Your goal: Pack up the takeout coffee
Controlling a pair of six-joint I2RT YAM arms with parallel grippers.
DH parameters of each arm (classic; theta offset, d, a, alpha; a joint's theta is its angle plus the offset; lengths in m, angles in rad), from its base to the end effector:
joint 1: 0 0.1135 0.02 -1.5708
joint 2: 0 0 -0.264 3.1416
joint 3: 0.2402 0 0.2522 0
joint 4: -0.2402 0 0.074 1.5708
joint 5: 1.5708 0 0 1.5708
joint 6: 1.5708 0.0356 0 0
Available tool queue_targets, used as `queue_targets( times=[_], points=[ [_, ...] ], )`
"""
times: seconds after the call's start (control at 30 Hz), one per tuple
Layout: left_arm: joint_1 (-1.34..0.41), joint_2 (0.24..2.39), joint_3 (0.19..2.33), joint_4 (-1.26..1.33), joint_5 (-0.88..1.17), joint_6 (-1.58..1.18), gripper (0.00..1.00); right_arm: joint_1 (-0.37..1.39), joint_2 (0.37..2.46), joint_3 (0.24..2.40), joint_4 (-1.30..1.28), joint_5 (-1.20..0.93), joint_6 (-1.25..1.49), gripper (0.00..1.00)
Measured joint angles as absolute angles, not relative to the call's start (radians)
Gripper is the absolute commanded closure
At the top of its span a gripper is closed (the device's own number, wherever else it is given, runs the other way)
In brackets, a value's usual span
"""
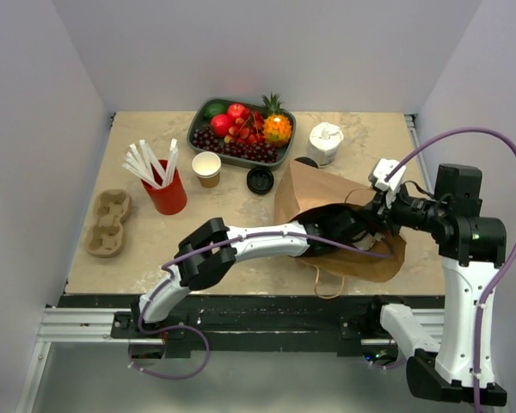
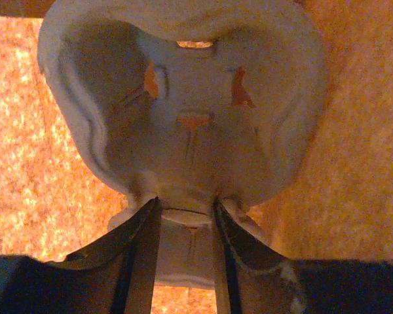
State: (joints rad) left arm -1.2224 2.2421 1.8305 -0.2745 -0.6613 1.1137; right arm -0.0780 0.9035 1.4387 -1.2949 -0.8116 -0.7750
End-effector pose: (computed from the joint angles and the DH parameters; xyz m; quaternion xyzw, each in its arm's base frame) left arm 0.1952 -0.4735 0.2125 0.7319 0.4629 0.2710 0.4202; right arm 0.1098 0.0173 0.4296 -0.4347 0.7403 0.1803 0.4801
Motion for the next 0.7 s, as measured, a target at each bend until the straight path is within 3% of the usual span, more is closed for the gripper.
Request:
queue_targets(
  times=[0.5, 0.7],
  points=[
    [-1.215, 2.185, 1.798, -0.210, -0.627, 1.085, 1.00, -0.072, 0.963, 1.511, -1.303, -0.752, -0.718, 1.00],
    [-1.208, 2.163, 1.731, -0.057, -0.682, 1.242, 1.00, -0.072, 0.992, 1.571, -1.317, -0.748, -0.662, 1.00]
  ],
)
